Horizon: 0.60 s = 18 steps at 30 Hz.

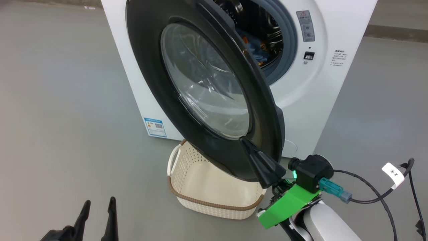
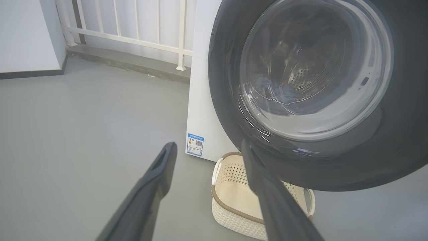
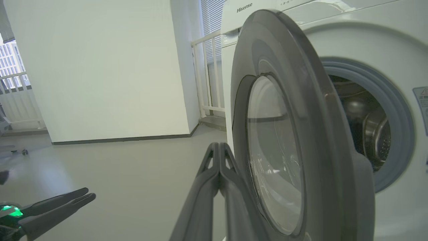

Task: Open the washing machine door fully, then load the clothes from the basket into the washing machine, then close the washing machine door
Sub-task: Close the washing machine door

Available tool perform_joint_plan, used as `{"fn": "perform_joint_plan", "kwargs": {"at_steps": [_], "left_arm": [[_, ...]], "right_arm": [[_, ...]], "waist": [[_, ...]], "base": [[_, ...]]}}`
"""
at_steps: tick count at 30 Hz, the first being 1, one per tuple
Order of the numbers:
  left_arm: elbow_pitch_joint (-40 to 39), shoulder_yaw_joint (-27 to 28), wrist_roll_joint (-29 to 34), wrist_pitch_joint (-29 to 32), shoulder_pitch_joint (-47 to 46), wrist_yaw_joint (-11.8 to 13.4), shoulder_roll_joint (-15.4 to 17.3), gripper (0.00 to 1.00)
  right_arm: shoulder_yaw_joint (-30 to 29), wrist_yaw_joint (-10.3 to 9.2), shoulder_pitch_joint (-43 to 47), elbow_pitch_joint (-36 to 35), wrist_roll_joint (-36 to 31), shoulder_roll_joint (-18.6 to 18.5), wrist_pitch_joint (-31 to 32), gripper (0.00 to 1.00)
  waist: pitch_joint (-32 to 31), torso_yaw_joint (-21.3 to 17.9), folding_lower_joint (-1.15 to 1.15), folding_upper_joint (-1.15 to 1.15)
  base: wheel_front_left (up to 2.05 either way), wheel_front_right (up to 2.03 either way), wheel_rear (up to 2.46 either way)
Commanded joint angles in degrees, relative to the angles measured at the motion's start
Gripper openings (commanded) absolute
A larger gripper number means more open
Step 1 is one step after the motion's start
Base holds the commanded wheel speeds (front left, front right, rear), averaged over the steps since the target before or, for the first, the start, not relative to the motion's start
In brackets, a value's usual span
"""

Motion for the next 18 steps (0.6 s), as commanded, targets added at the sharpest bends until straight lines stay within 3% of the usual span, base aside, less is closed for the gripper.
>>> {"fn": "perform_joint_plan", "kwargs": {"at_steps": [1, 18], "left_arm": [[-1.4, 1.5, -0.7, -0.4, -2.4, -0.1, 0.8, 1.0], [-0.7, -0.4, -3.4, -0.4, -6.9, -0.1, 0.7, 1.0]], "right_arm": [[0.0, 0.09, -1.2, -0.3, 0.4, 0.8, -0.3, 0.0], [-6.7, 0.09, -6.1, 4.6, -2.7, 0.8, -0.3, 0.0]], "waist": [[1.1, 0.7, 0.0, 0.0], [7.8, 3.8, 0.0, 0.0]], "base": [[0.0, 0.0, 0.0], [0.0, 0.0, 0.0]]}}
